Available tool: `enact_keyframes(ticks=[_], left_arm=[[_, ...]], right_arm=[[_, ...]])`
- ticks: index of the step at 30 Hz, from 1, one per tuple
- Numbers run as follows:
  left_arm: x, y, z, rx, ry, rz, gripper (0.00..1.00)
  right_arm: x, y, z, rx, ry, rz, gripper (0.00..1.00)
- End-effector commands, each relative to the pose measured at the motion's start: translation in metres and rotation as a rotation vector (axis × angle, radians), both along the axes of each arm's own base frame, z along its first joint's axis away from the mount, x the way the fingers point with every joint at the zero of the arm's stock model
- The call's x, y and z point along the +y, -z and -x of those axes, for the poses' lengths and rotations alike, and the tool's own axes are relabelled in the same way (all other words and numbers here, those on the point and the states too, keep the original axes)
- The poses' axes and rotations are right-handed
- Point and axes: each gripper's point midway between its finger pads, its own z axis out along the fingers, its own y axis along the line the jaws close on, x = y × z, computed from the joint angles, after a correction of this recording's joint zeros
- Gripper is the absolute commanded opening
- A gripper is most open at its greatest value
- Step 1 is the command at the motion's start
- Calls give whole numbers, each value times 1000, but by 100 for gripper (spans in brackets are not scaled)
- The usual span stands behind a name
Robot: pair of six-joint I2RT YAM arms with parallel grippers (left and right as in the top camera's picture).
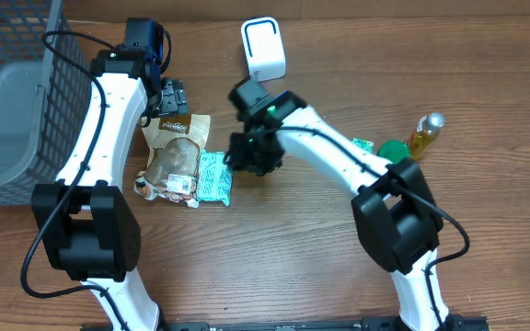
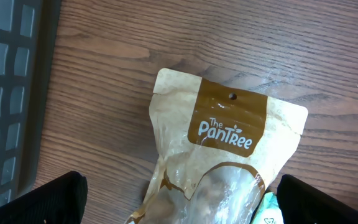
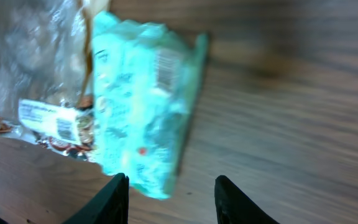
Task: Scan the item barcode
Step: 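Open the right gripper and move it left over the mint-green packet, then lower the right gripper onto the mint-green packet and close it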
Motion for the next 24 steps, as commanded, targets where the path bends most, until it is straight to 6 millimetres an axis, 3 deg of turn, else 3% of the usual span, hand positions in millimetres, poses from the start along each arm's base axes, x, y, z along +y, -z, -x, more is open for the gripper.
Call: enact_keyframes(ticks=[1, 6, 16, 19, 24], left_arm=[[-1, -6, -3, -18, 2, -11, 99], [-1, -6, -3, -19, 2, -11, 100], [-1, -6, -3, -18, 2, -11, 99], [-1, -6, -3, -19, 2, -11, 100], [-1, -6, -3, -18, 2, -11, 100]], right_arm=[[7, 4, 1, -30, 49, 36, 41], [20, 4, 6, -76, 67, 63, 41], [23, 6, 9, -131, 74, 113, 44], [24, 6, 8, -133, 74, 110, 60], [24, 6, 8, -134, 74, 110, 73]])
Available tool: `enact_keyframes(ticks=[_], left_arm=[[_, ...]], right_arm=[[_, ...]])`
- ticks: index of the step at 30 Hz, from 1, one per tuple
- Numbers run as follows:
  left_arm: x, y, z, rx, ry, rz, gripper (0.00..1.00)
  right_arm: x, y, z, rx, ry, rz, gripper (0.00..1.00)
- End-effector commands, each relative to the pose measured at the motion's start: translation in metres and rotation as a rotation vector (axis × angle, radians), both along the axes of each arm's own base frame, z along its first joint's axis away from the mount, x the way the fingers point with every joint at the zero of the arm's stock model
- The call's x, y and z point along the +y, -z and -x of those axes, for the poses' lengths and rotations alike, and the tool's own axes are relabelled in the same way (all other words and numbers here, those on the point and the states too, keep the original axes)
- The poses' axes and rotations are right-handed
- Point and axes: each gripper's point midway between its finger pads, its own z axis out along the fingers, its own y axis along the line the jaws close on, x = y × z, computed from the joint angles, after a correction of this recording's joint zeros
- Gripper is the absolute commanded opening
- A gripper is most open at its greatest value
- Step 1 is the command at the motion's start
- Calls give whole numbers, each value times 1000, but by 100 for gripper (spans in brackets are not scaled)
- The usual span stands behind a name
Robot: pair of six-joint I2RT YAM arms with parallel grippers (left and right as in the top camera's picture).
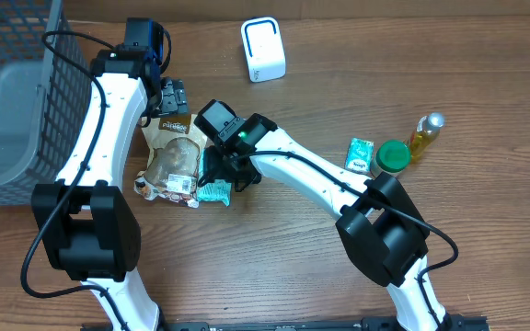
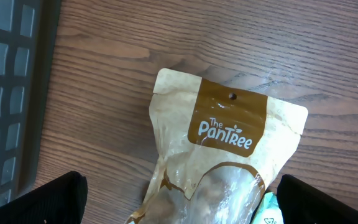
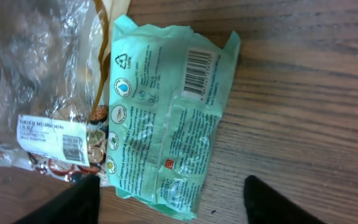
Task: Scan the item barcode
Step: 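Lower the right gripper onto the mint-green packet and close it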
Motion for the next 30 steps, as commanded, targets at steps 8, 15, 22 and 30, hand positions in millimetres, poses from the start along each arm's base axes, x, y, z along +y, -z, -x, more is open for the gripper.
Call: enact_keyframes(ticks=[8, 15, 22, 30], left_arm=[[-1, -6, -3, -18, 2, -11, 100], [-1, -6, -3, -18, 2, -11, 100], [-1, -6, -3, -19, 2, -11, 100], [-1, -6, -3, -18, 2, -11, 99]], right_arm=[[-2, 2, -2, -11, 7, 12, 75], [-2, 2, -2, -11, 7, 11, 88], [2, 1, -5, -23, 7, -2, 100], [0, 5, -4, -14, 7, 7, 100]])
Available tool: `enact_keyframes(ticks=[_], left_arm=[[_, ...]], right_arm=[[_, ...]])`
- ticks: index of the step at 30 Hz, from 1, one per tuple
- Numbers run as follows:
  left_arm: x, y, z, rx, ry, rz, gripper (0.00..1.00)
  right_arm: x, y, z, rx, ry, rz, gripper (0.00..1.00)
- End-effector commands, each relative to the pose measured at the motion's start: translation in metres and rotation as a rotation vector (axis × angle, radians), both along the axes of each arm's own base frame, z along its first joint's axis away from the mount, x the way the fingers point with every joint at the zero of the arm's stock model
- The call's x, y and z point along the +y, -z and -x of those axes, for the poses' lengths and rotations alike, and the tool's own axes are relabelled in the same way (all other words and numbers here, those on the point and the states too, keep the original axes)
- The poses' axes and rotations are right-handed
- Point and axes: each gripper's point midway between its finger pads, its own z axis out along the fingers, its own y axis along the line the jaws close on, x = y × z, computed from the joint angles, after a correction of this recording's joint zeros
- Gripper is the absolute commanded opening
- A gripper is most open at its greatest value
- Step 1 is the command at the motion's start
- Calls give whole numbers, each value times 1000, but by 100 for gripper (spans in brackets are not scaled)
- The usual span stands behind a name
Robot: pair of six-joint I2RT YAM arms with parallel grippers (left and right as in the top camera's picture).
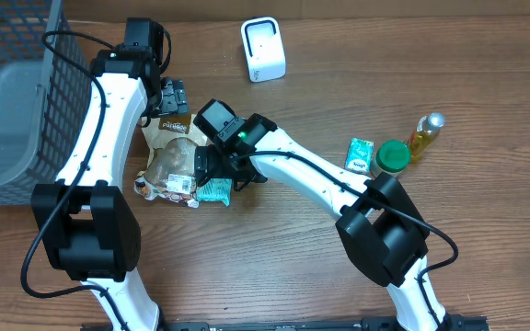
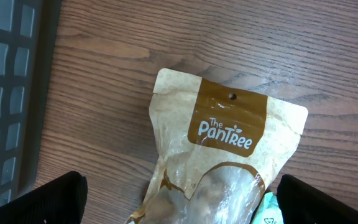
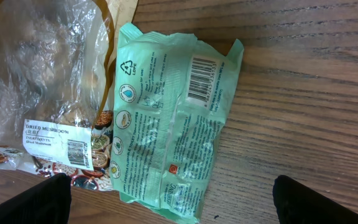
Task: Scan the item barcode
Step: 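Lower the right gripper onto the mint-green packet and close it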
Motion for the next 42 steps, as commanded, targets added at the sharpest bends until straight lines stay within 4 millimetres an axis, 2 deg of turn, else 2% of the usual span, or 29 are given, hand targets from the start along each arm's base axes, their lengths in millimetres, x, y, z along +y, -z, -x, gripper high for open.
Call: enact_keyframes(ticks=[1, 13, 26, 32, 38, 42], left_arm=[[-1, -6, -3, -18, 2, -11, 100], [-1, -6, -3, -18, 2, -11, 100], [-1, -6, -3, -18, 2, -12, 100], [-1, -6, -3, -18, 2, -11, 99], [-1, -6, -3, -18, 2, -11, 100], [-1, -6, -3, -18, 2, -11, 100]], right_arm=[[-2, 8, 0, 5, 6, 17, 100], [-5, 19, 3, 24, 26, 23, 96], [-2, 25, 2, 23, 24, 16, 78], [3, 25, 9, 60, 11, -12, 67], [-5, 30, 16, 126, 134, 14, 59], [-7, 38, 18, 145, 163, 25, 58]])
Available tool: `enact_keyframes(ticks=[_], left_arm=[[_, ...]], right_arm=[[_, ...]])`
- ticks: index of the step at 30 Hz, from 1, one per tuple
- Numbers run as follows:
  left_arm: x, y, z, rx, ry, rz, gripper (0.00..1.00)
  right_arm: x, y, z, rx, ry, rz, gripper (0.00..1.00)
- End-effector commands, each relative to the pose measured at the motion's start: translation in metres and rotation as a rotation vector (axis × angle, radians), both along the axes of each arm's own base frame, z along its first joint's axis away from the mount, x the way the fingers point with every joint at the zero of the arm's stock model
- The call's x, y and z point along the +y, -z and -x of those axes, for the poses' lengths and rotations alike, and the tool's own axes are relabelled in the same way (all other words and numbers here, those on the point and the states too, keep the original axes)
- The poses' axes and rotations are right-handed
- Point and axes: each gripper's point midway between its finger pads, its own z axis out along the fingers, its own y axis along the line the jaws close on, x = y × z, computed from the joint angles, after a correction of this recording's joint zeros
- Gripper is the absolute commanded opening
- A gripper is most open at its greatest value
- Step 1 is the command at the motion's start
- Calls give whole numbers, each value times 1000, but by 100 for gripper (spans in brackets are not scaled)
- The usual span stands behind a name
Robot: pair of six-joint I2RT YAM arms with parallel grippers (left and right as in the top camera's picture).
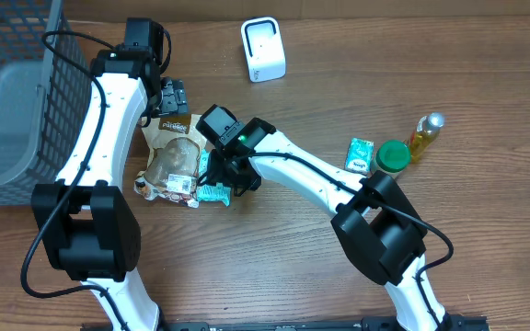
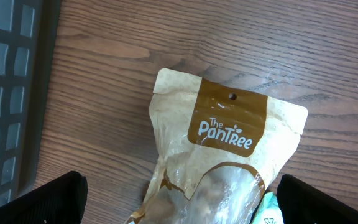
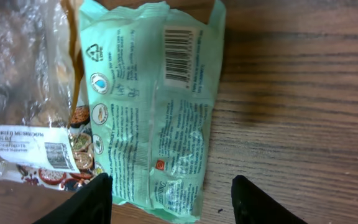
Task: Scan the item barcode
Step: 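Lower the right gripper onto the mint-green packet and close it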
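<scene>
A mint-green packet [image 3: 151,112] lies flat on the table, its barcode [image 3: 179,62] facing up near the far end. My right gripper [image 3: 176,202] is open and low over it, a finger on each side of the packet's near end. In the overhead view the right gripper [image 1: 231,170] covers most of the green packet [image 1: 212,190]. A brown Pantree pouch [image 2: 229,140] lies beside it. My left gripper [image 2: 182,202] hangs open above the pouch, holding nothing. The white scanner [image 1: 263,48] stands at the back of the table.
A dark wire basket [image 1: 7,92] with a grey bin inside fills the left edge. At the right stand a small green packet [image 1: 361,154], a green-lidded jar [image 1: 394,156] and a yellow bottle [image 1: 426,131].
My right gripper's fingers stand closer together than before, now flanking the green packet's near end, and the packet sits further left in the wrist view. The left arm has not moved.
My right gripper was just right of the green packet with jaws fairly narrow and the view blurred. Then it was over the packet with jaws wider, then widest. Now the jaws are narrower around the packet's end. The left gripper stayed open over the pouch throughout.
</scene>
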Motion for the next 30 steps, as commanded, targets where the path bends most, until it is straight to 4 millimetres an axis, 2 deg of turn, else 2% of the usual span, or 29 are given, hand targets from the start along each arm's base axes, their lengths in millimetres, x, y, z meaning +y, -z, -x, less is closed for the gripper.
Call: enact_keyframes(ticks=[1, 9, 14, 30], left_arm=[[-1, -6, -3, -19, 3, -12, 99], [-1, -6, -3, -19, 3, -12, 100], [-1, -6, -3, -19, 3, -12, 99], [-1, -6, -3, -18, 3, -12, 100]], right_arm=[[-5, 21, 7, 53, 53, 30, 58], [-3, 26, 9, 50, 47, 27, 57], [-2, 26, 8, 48, 46, 24, 49], [2, 25, 6, 36, 43, 11, 41]])
